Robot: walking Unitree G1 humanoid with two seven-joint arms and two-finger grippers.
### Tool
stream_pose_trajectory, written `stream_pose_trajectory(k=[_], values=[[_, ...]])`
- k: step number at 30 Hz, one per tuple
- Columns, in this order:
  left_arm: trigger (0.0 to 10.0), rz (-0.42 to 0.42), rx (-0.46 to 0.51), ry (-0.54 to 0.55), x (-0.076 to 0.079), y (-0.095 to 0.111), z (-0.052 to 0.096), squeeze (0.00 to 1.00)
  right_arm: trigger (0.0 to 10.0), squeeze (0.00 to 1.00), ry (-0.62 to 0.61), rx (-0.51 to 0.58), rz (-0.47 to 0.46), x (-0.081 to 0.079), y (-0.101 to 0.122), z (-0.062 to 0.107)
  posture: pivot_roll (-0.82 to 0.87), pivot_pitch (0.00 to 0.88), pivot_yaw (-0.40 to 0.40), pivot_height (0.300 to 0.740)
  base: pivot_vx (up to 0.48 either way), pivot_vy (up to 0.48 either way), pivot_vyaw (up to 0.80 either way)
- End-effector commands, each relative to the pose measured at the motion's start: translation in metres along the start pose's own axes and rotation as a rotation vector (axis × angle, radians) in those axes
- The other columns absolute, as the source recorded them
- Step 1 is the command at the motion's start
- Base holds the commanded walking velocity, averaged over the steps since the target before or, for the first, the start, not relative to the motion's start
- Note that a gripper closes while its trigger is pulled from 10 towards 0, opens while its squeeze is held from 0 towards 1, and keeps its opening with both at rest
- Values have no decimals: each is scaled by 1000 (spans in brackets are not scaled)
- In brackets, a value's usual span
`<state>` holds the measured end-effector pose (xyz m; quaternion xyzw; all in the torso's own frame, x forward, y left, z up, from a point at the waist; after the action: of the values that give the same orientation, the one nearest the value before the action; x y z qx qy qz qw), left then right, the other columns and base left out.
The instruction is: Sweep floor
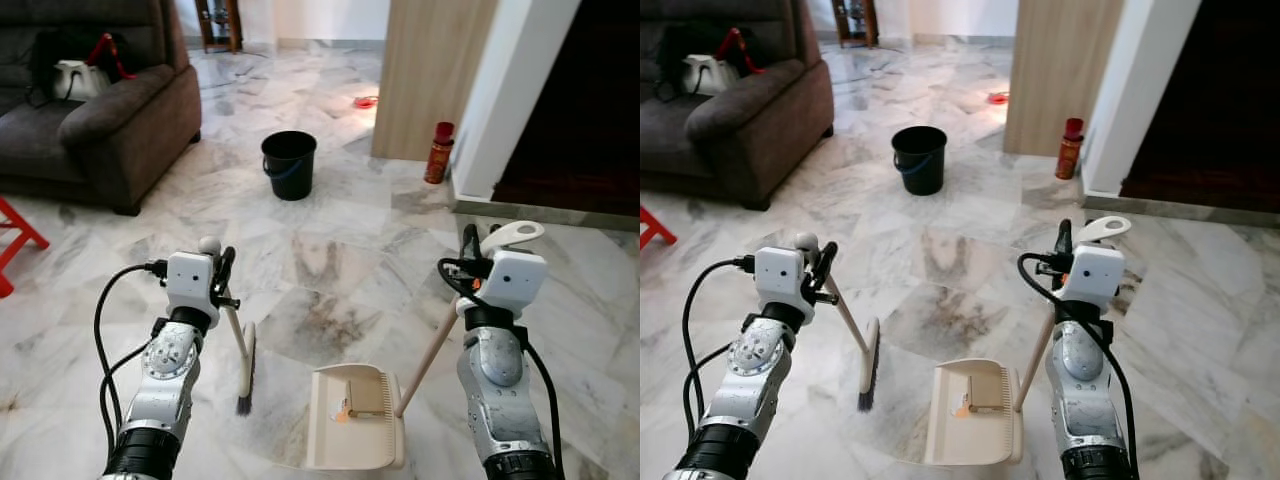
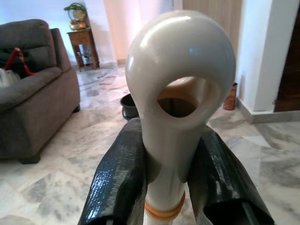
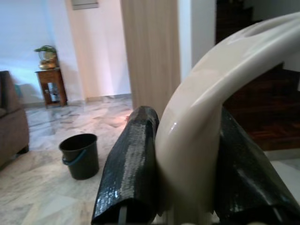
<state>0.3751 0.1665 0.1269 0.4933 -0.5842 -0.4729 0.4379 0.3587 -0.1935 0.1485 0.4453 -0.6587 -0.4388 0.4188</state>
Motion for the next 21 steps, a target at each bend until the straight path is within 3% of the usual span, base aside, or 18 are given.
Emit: stream_pose_trajectory(k=[1, 7, 21], values=[[10000, -21, 66, -15, 2, 20, -5, 0, 10000, 0, 15, 48, -29, -3, 15, -5, -59, 45, 23, 740, 0, 0, 0], [10000, -36, 55, -37, 6, 18, -5, 0, 10000, 0, 29, 49, -39, -7, 16, -5, -59, 50, 24, 740, 0, 0, 0], [10000, -29, 52, -39, 8, 18, -6, 0, 10000, 0, 40, 61, -23, -6, 21, -6, -64, 66, 24, 740, 378, 0, 0]])
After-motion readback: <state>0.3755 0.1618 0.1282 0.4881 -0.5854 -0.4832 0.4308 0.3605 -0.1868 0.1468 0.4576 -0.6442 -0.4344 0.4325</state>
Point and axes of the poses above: a point about 5 cm out from each wrist's last joint towards the gripper, its own z axis pointing back from the gripper into the wrist, its own y axis along the axis of the wrist's last joint, x = y × z, the point moved 6 cm from there along -z, pointing out of the wrist towards the gripper, and after that the axes turned 10 degrees about z, right-handed, at the moved point
